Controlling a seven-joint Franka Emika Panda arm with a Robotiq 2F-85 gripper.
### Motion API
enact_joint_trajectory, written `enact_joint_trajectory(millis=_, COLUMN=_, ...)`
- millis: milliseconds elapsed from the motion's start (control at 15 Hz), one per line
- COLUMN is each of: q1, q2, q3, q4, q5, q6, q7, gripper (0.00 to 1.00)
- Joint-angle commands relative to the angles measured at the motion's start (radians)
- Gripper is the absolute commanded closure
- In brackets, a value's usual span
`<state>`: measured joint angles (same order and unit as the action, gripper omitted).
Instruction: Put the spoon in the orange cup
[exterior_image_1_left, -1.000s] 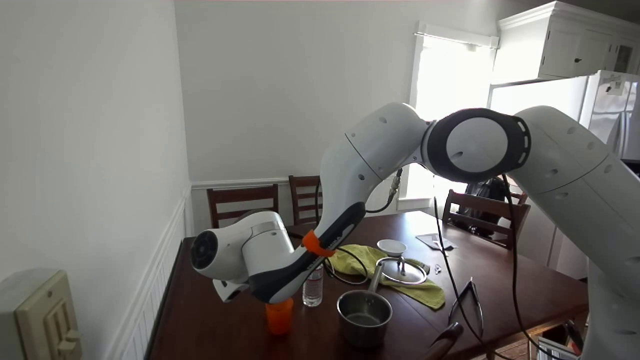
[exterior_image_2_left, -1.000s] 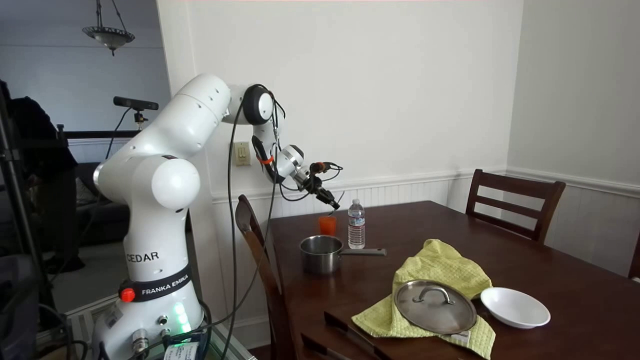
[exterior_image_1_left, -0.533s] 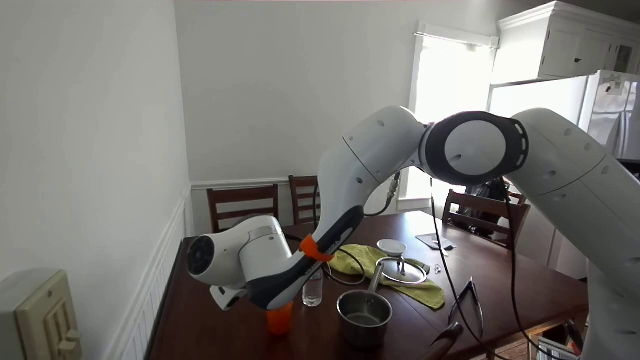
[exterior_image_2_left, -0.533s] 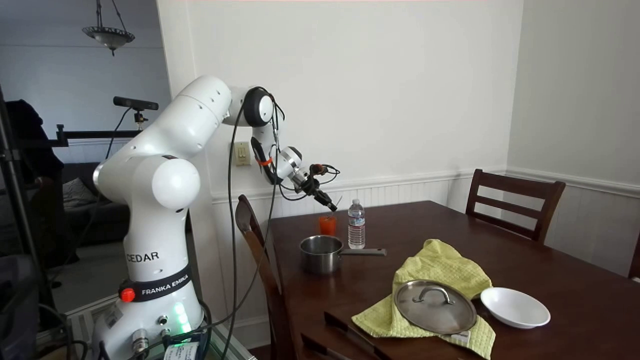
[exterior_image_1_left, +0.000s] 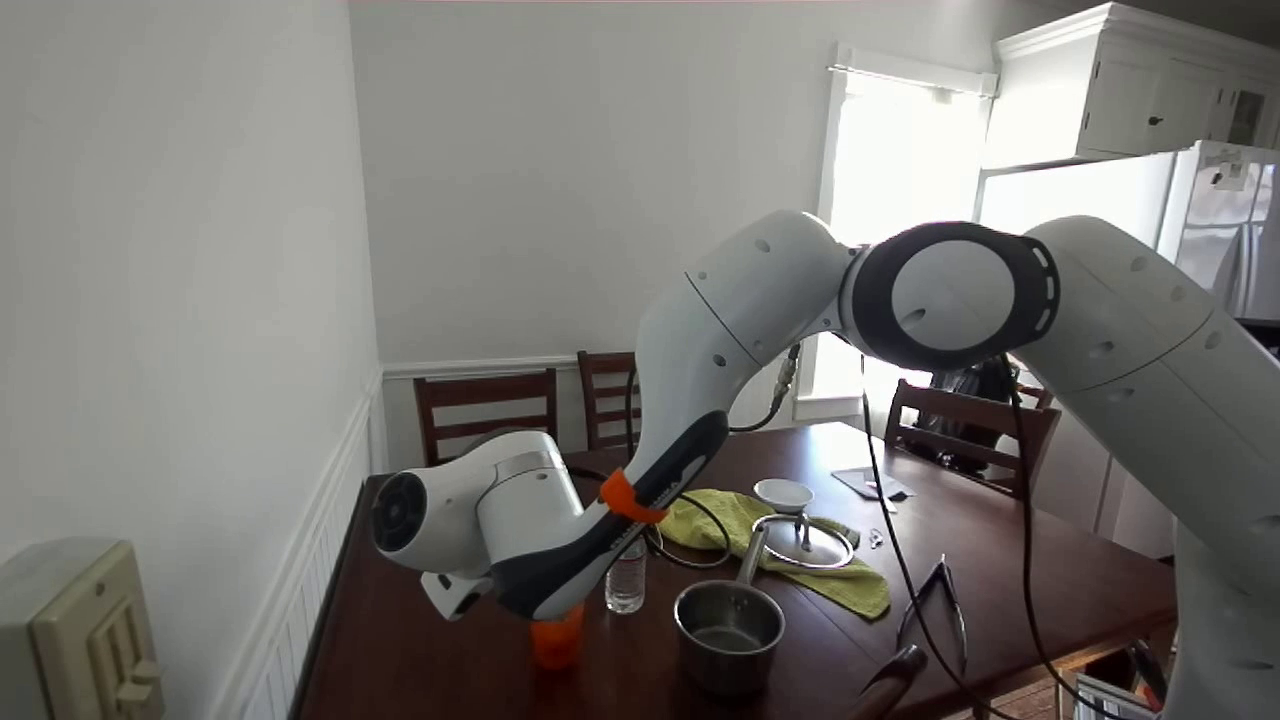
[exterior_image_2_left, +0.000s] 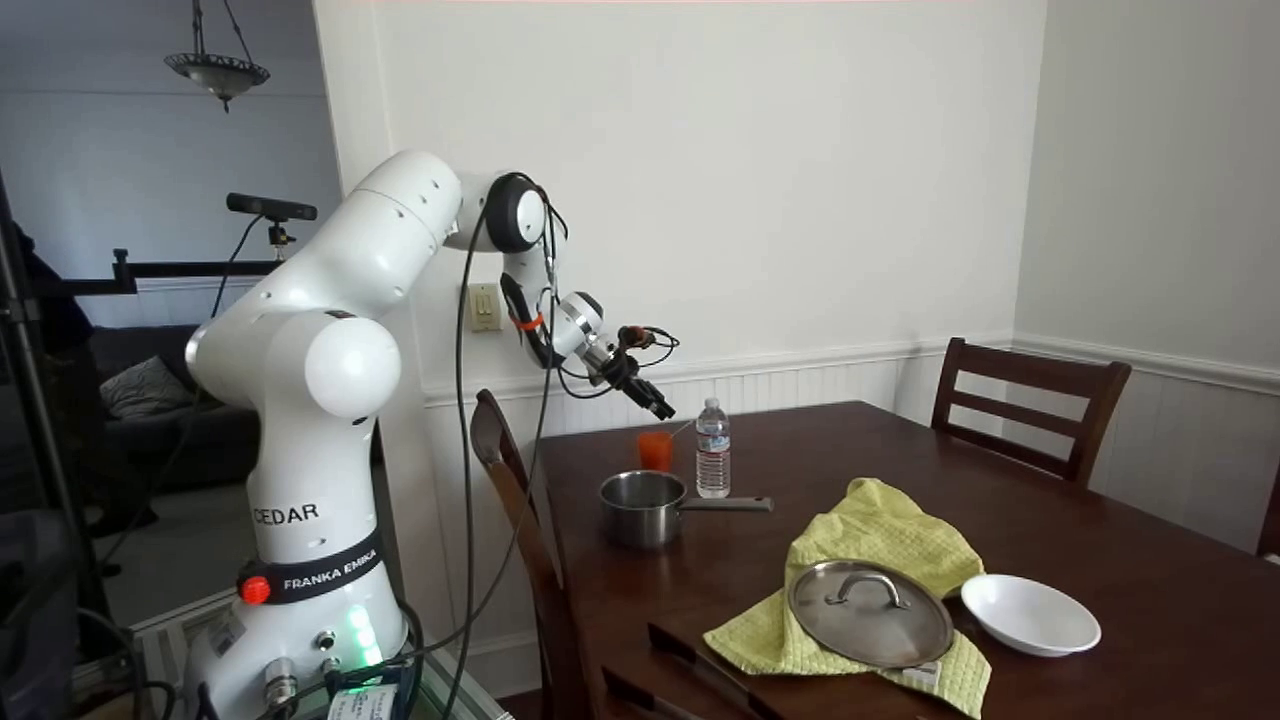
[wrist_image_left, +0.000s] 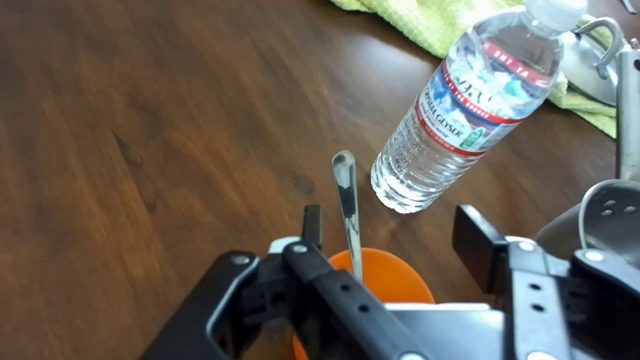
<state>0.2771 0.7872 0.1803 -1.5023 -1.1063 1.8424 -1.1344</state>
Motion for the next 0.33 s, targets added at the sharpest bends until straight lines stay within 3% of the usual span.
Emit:
enact_joint_trajectory(millis=0, q1=0.028, q2=-0.119, q3=-0.035, q4=-0.109, q5=-0.062, q6=-0.019, q7=0.162, gripper=0.00)
enact_joint_trajectory(millis=133, q1=0.030, q2=-0.202, q3=-0.035, q4=-0.192, q5=-0.087, q6=-0.035, q7=0.265, gripper=0.00)
enact_joint_trajectory(millis=200, q1=0.011, q2=-0.084, q3=-0.011, q4=-0.054, q5=-0.049, q6=-0.032, q7=0.161, gripper=0.04)
enact_joint_trajectory(millis=267, q1=0.011, q2=-0.117, q3=-0.010, q4=-0.083, q5=-0.057, q6=-0.041, q7=0.194, gripper=0.00)
